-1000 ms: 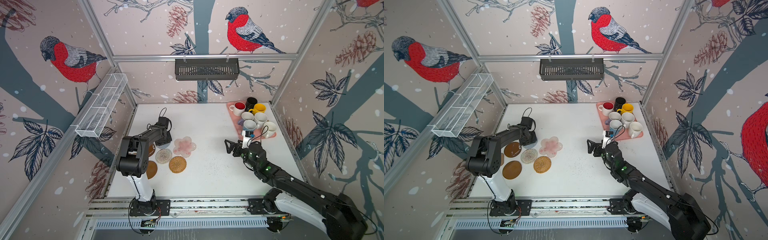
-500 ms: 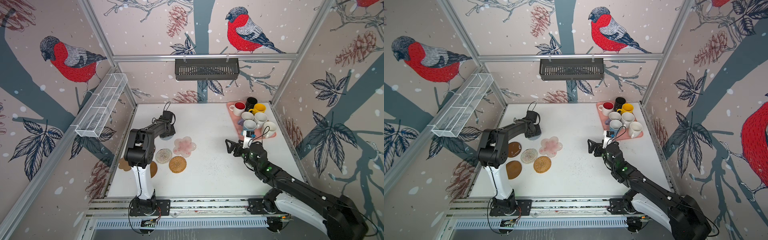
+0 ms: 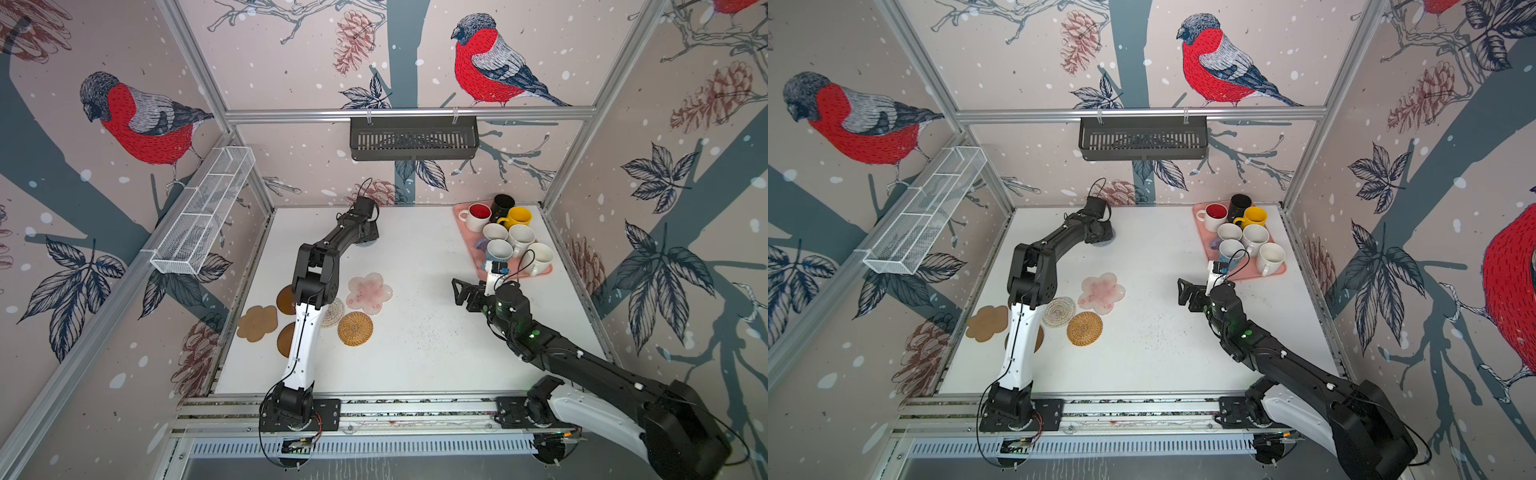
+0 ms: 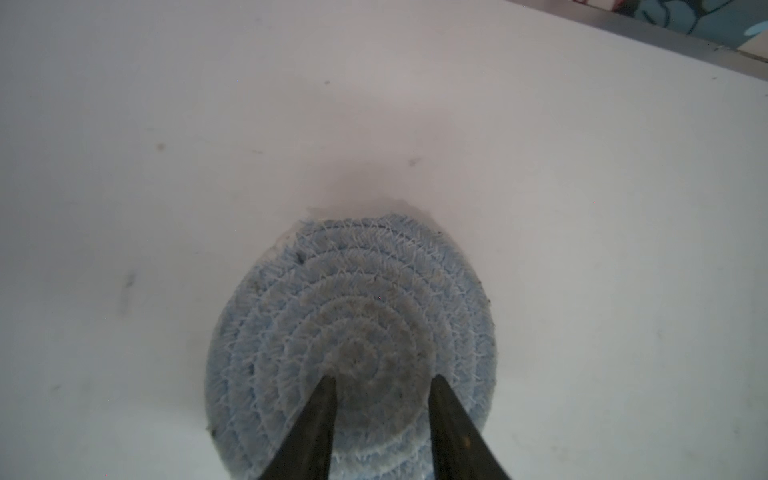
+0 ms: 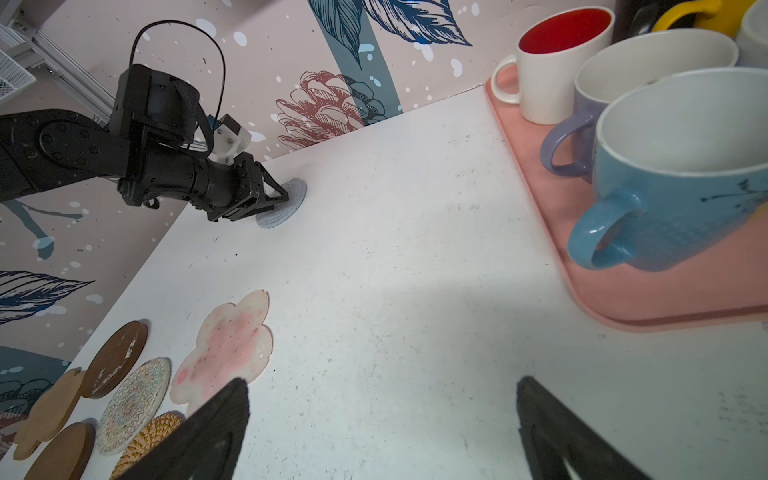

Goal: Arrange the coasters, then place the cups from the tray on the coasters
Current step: 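Carry the blue coaster farther from the robot and release it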

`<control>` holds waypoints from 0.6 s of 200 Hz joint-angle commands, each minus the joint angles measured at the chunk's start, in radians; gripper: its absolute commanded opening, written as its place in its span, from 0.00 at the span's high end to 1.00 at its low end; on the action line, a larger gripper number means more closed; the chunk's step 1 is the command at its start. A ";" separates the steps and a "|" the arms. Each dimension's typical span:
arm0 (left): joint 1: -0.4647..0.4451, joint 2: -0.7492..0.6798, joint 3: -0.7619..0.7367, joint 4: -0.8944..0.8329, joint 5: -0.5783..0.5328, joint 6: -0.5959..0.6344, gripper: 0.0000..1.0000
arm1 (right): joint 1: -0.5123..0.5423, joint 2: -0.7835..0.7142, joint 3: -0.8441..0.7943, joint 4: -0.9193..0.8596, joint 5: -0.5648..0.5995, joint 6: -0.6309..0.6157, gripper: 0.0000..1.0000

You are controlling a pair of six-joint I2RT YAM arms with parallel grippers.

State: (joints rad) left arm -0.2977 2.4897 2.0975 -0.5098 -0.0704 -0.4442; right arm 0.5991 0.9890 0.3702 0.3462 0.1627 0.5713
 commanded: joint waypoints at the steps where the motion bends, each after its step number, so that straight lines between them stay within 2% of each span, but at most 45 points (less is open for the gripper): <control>1: -0.041 0.063 0.072 -0.167 0.099 -0.014 0.61 | -0.001 0.009 0.009 0.017 0.015 -0.012 0.01; 34: -0.063 0.084 0.098 -0.146 0.121 -0.023 0.62 | -0.001 0.016 0.010 0.019 0.002 -0.008 0.01; 71: -0.068 0.071 0.089 -0.143 0.092 -0.019 0.61 | -0.001 0.006 0.005 0.023 -0.007 -0.003 0.01; 120: -0.072 0.066 0.115 -0.138 0.103 0.011 0.36 | 0.003 0.040 0.013 0.024 -0.022 -0.007 0.01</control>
State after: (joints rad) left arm -0.3664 2.5477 2.2059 -0.5228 -0.0002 -0.4427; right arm 0.5999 1.0149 0.3725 0.3492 0.1543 0.5720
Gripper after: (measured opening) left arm 0.598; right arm 0.995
